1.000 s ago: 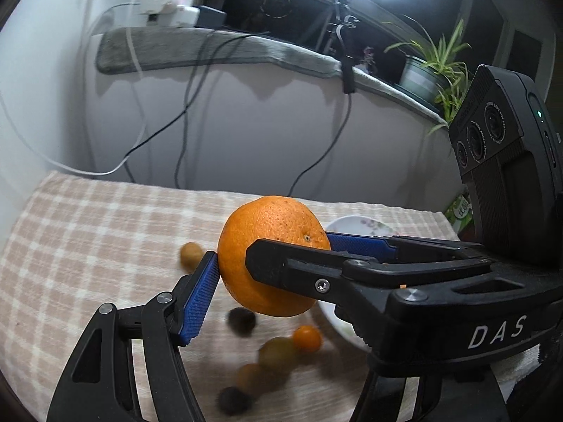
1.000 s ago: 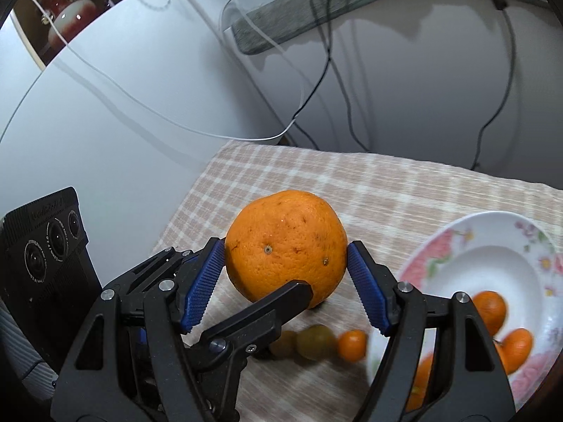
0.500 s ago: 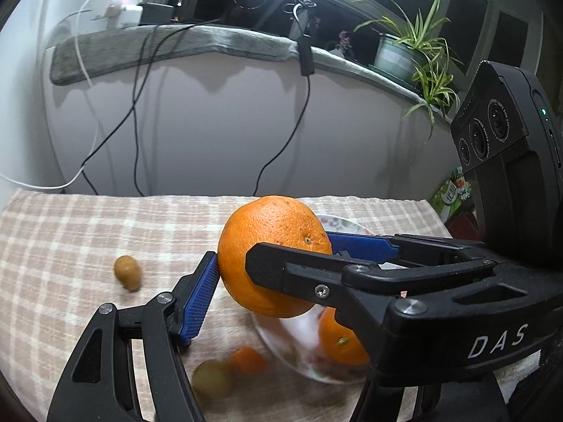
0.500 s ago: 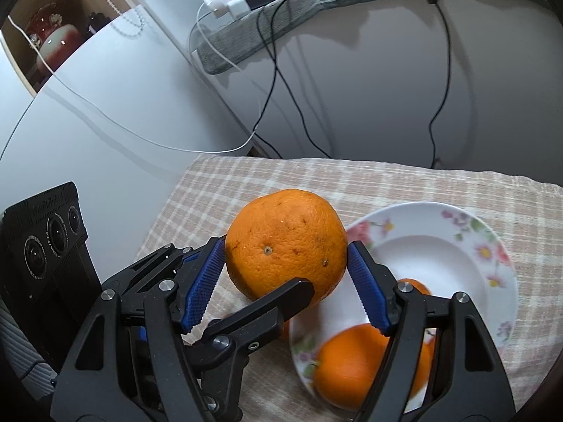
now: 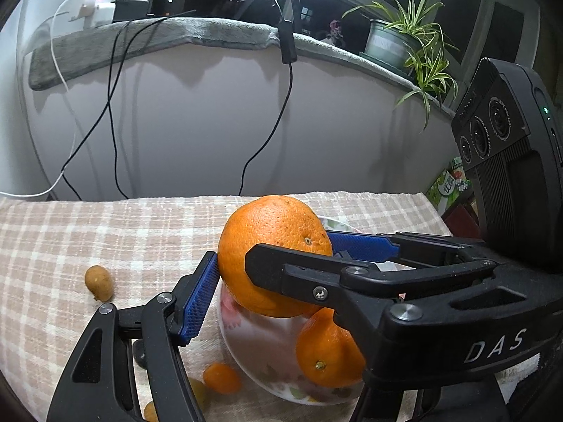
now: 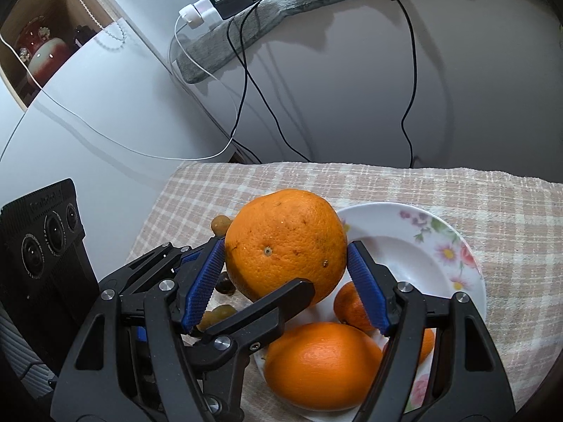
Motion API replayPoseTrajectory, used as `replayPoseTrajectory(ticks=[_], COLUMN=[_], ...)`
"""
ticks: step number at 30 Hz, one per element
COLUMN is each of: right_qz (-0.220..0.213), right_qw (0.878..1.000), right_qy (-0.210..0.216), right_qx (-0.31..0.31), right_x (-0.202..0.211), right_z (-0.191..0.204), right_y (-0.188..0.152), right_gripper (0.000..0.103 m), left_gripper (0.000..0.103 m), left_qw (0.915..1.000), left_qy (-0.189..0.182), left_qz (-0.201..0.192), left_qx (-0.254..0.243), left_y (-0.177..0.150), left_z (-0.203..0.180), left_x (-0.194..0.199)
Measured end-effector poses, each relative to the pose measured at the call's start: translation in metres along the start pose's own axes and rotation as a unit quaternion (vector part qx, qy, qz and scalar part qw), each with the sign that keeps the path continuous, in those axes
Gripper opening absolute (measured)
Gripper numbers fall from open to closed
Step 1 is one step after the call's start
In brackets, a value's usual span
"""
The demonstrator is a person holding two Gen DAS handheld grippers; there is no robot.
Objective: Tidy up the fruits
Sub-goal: 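Lower the large orange onto the plate and open the right tool, then withdraw the open right tool from the plate toward the loose fruit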
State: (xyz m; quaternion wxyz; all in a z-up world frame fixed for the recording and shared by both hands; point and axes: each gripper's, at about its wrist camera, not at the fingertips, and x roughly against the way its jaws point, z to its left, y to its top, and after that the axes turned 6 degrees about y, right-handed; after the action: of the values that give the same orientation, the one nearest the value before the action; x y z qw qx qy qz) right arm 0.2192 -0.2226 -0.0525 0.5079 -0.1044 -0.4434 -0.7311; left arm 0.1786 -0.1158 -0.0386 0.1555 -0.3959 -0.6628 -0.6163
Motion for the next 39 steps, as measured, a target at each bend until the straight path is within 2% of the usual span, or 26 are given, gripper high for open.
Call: replayPoseTrajectory(ticks=[11, 14, 19, 22, 28, 39], right_qz=[0.01, 0.0, -0.01, -0.016, -0.019, -0.039], right_qw=[1.0, 1.0, 1.0, 1.0, 1.0, 0.999], right_qy=[0.002, -0.004, -0.006, -0.011, -0.018, -0.036], right_qx=[-0.013, -0.01, -0.003, 0.0, 0.0, 0.011], right_x=[-0.003, 0.0, 0.008, 0.011, 0.015, 0.034], right_z=[-0.007, -0.007, -0.003, 0.0, 0.003, 0.013], right_y=[-0.002, -0.003, 0.0, 0.001, -0.001, -0.009], right_gripper=[0.075, 0.075, 0.075, 0.082, 0.084, 0.096], left_gripper=[0.066, 0.067, 0.069, 0.069, 0.069, 0.069], left_qw=[0.9997, 0.9997, 1.0, 1.0, 1.0, 0.9998], left_qy=[0.005, 0.016, 0.005, 0.002, -0.001, 0.004], left_qz=[0.023, 0.018, 0.003, -0.001, -0.005, -0.017], left_qx=[0.0, 0.0, -0.005, -0.006, -0.005, 0.001], left_y=[-0.002, -0.002, 0.0, 0.001, -0.002, -0.011], left_z=[-0.002, -0.001, -0.004, -0.005, -0.003, 0.006], left_x=[-0.007, -0.005, 0.007, 0.01, 0.017, 0.037])
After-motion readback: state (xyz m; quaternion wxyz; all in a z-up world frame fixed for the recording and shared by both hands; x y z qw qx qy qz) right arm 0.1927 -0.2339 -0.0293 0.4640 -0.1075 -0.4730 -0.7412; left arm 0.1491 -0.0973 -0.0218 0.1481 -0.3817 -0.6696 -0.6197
